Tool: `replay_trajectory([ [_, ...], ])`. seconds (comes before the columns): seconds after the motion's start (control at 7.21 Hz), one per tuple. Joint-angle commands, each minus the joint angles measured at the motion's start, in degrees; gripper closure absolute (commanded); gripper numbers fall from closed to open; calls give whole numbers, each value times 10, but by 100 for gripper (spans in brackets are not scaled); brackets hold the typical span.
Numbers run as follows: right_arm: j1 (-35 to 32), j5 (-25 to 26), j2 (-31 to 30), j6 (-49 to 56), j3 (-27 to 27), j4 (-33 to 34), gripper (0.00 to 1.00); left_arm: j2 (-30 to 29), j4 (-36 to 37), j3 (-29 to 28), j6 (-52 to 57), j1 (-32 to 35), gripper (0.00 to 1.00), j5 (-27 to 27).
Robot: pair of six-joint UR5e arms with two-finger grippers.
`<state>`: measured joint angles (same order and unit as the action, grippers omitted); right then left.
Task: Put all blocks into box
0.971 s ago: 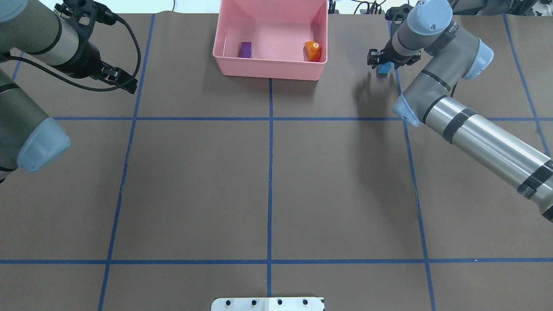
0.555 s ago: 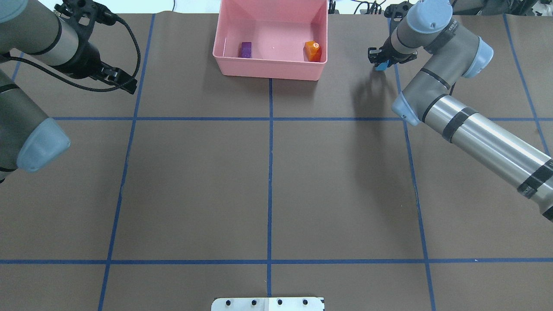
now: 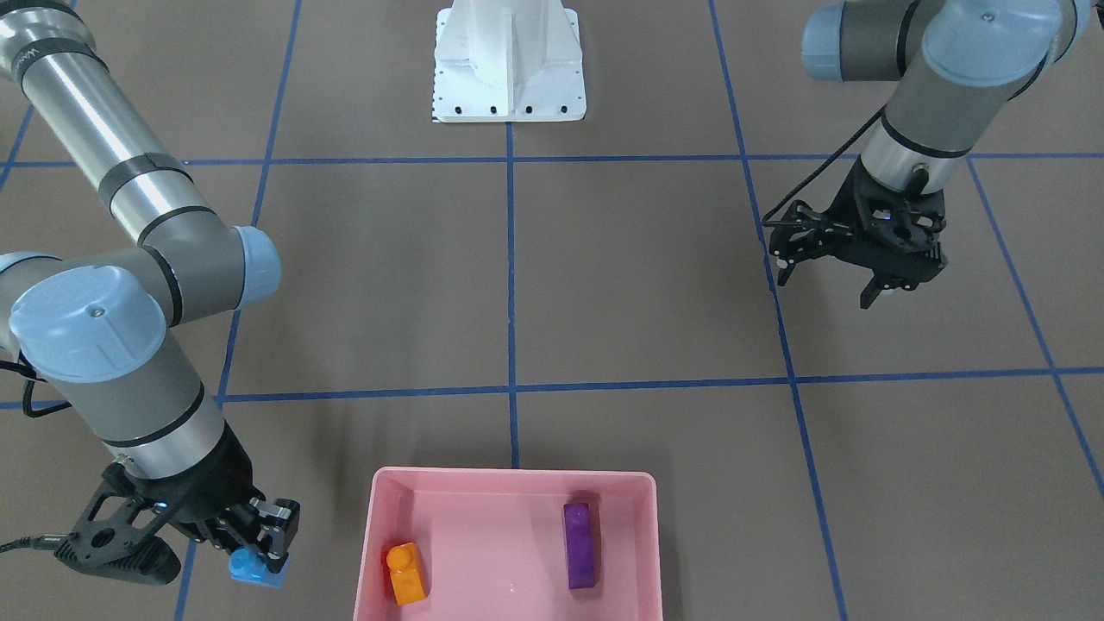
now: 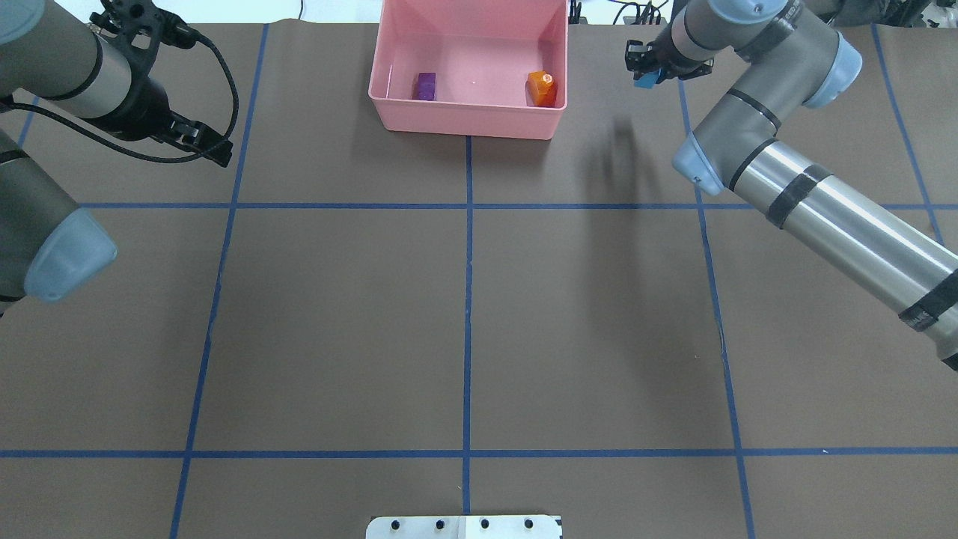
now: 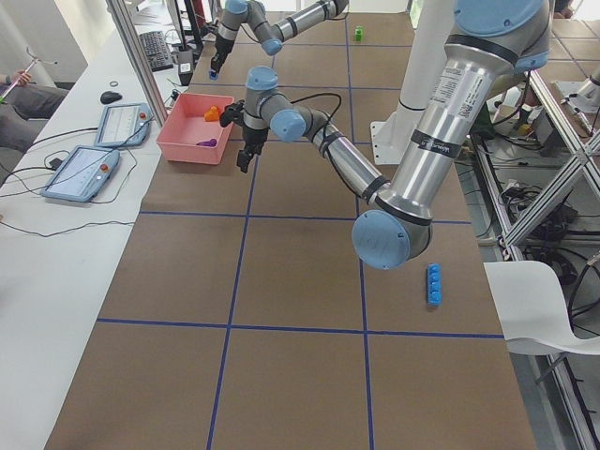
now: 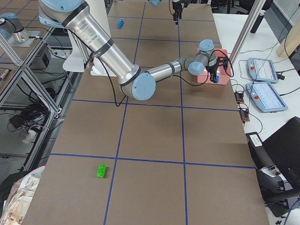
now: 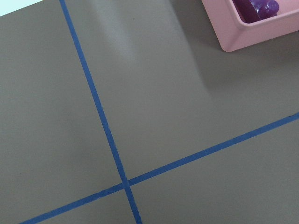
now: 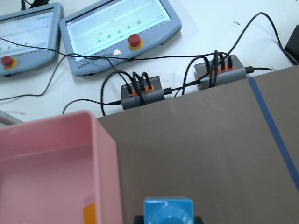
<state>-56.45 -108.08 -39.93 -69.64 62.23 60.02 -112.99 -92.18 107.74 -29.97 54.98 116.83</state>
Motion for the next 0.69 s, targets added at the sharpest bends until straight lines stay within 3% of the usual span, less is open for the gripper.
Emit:
replay_trajectory([
  [0.0, 29, 14, 79, -44, -5, 96, 100, 0, 0, 1, 0, 0, 0, 1],
  [0.14, 52, 47, 80, -45, -8, 104, 100, 0, 1, 1, 0, 0, 0, 0],
  [0.42, 69, 53, 81, -45, -9, 118, 100, 1, 1, 1, 0, 0, 0, 0],
  [0.55, 73, 53, 80, -45, -10, 121, 77, 0, 1, 0, 0, 0, 0, 0],
])
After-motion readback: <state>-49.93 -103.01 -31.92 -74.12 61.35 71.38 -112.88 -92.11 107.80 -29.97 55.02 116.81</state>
